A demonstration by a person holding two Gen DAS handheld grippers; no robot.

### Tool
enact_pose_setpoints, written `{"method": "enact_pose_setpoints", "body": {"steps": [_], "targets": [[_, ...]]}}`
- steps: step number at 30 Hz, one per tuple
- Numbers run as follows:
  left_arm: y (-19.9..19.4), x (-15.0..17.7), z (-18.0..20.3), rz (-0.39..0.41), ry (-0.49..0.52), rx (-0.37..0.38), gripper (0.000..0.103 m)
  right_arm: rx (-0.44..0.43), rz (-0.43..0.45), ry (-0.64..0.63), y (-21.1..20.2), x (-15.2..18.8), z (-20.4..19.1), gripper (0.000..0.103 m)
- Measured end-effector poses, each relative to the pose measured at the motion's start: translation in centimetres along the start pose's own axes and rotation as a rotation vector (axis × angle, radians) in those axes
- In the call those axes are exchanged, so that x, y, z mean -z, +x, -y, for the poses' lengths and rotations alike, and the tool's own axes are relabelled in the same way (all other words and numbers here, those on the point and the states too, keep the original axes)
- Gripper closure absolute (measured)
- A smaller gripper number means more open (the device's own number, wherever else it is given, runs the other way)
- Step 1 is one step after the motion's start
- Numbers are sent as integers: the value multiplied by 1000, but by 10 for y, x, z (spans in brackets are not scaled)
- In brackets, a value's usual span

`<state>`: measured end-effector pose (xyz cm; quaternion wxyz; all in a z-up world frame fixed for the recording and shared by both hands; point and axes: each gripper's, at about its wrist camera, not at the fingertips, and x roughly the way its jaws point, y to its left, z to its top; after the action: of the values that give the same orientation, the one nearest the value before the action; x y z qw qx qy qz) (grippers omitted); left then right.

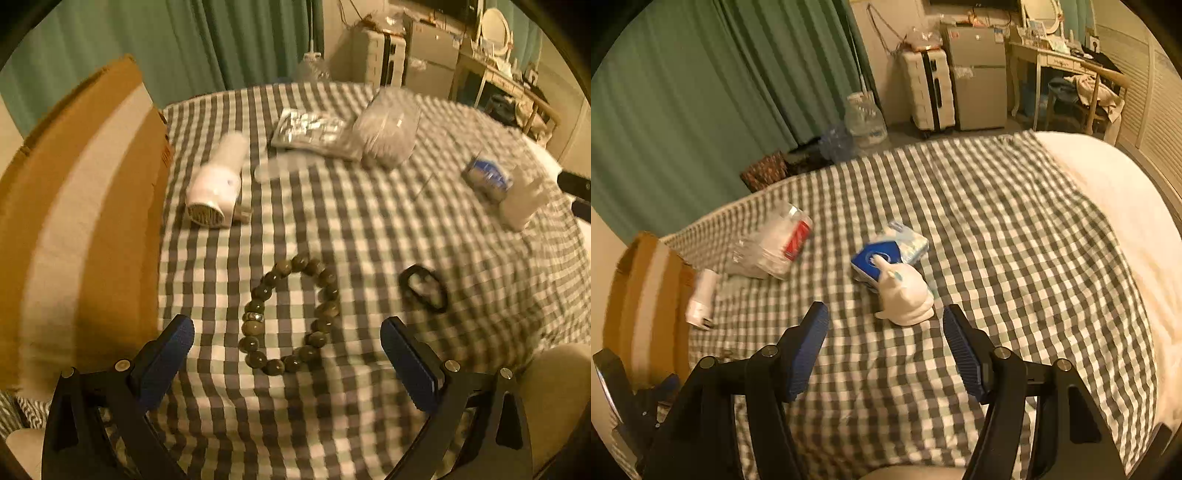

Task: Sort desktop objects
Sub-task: 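Move both tools back over the items on the bed, then grasp the bead bracelet with the left tool while the right tool grasps the white plush toy, then carry the bracelet and plush toy into the box and open both tools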

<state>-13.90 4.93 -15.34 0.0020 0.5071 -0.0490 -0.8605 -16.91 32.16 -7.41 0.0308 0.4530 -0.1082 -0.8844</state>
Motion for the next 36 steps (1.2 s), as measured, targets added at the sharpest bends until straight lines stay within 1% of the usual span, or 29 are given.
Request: {"method": "enact_pose_setpoints", "body": {"steps": [2, 5, 7, 8, 9, 10, 11, 12, 13, 14, 15, 16, 17, 20, 21, 26, 29, 33, 36], "targets": [[8, 1, 1, -5, 28, -15, 0, 1, -17, -2, 15, -2, 2, 38], [22, 3, 7, -28, 61, -15, 0, 22, -42, -19, 35, -6, 1, 38], [32, 5, 6, -53, 63, -1, 0, 35, -49, -33, 45, -9, 0, 38], [35, 5, 4, -55, 54, 22, 2, 34, -54, -34, 50, -11, 0, 38], [36, 5, 0, -58, 38, 57, 12, 34, -58, -32, 55, -13, 1, 38], [36, 5, -2, -66, 26, 84, 16, 34, -61, -31, 59, -14, 1, 38], [36, 4, -4, -67, 19, 98, 20, 32, -69, -31, 63, -15, 1, 38], [35, 5, -5, -61, 21, 99, 27, 30, -76, -33, 66, -15, 1, 38], [34, 5, -5, -58, 24, 98, 31, 29, -83, -34, 69, -15, 0, 39], [32, 6, -6, -53, 23, 100, 41, 29, -90, -39, 71, -15, -1, 48], [30, 7, -7, -47, 19, 105, 57, 35, -96, -44, 73, -14, -1, 55], [28, 6, -8, -41, 19, 110, 66, 40, -102, -45, 74, -14, -1, 61], [27, 7, -8, -38, 22, 111, 79, 36, -103, -43, 74, -13, -1, 61], [21, 8, -9, -33, 25, 127, 82, 27, -93, -20, 68, -12, 3, 61], [17, 9, -9, -29, 25, 134, 92, 27, -89, -17, 65, -11, 3, 61], [-4, 10, -6, 28, 58, 151, 92, 7, -61, -9, 41, -4, 4, 61], [-19, 11, -5, 58, 60, 170, 92, -16, -46, -11, 24, 0, -1, 61], [-39, 5, -4, 96, 50, 181, 92, -45, -20, -37, 4, 4, -19, 61], [-56, -5, -4, 131, 42, 195, 92, -77, 8, -59, -16, 3, -33, 61]]}}
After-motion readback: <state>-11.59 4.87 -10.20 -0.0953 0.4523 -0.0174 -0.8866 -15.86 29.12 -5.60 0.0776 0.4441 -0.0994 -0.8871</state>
